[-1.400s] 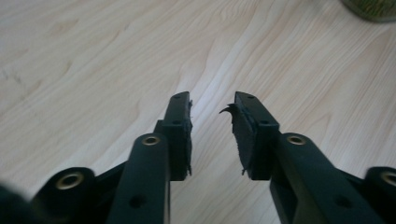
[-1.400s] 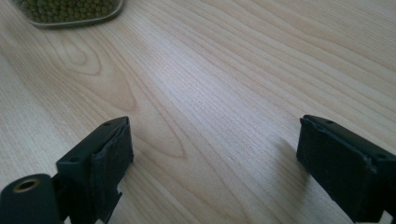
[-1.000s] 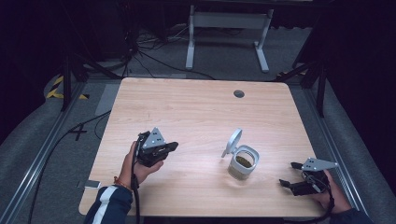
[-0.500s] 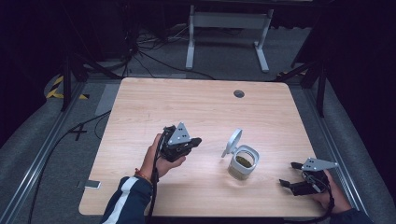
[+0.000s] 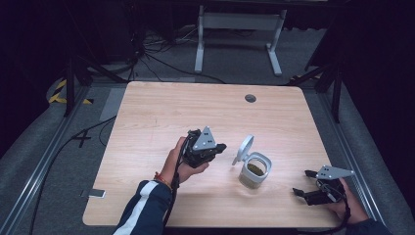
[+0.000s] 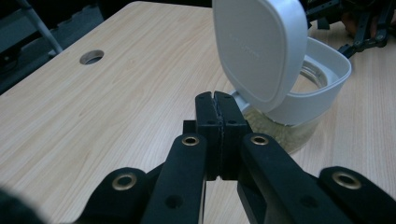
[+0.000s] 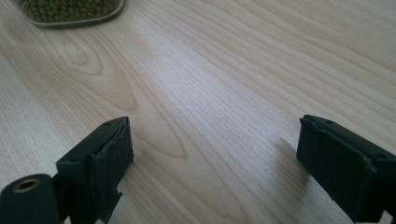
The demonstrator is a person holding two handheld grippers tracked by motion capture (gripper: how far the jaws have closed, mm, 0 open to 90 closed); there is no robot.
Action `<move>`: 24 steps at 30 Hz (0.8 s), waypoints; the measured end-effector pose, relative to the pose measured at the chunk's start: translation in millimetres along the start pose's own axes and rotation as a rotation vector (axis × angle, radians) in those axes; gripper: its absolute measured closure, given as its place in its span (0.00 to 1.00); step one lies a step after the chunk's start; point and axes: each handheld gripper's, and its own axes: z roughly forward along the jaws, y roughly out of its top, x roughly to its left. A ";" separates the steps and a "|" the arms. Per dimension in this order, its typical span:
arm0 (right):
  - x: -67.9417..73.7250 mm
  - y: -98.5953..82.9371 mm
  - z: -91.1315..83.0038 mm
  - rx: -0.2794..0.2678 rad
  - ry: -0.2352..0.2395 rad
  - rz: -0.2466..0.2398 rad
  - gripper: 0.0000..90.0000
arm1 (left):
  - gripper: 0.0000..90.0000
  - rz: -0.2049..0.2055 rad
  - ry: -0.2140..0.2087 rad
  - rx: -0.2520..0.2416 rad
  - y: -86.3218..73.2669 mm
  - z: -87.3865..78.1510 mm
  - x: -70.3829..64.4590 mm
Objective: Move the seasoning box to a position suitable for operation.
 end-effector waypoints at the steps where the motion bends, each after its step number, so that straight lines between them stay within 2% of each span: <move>1: 0.0 0.0 0.0 0.000 0.000 0.000 0.12 | 1.00 0.008 -0.002 0.001 1.9 2.2 -1.2; 13: 0.0 0.0 0.0 0.000 0.000 0.000 0.12 | 1.00 0.013 -0.022 -0.002 12.6 12.1 -7.5; 24: 0.0 0.0 0.0 0.000 0.000 0.000 0.12 | 1.00 0.041 -0.033 0.002 18.3 15.5 -11.5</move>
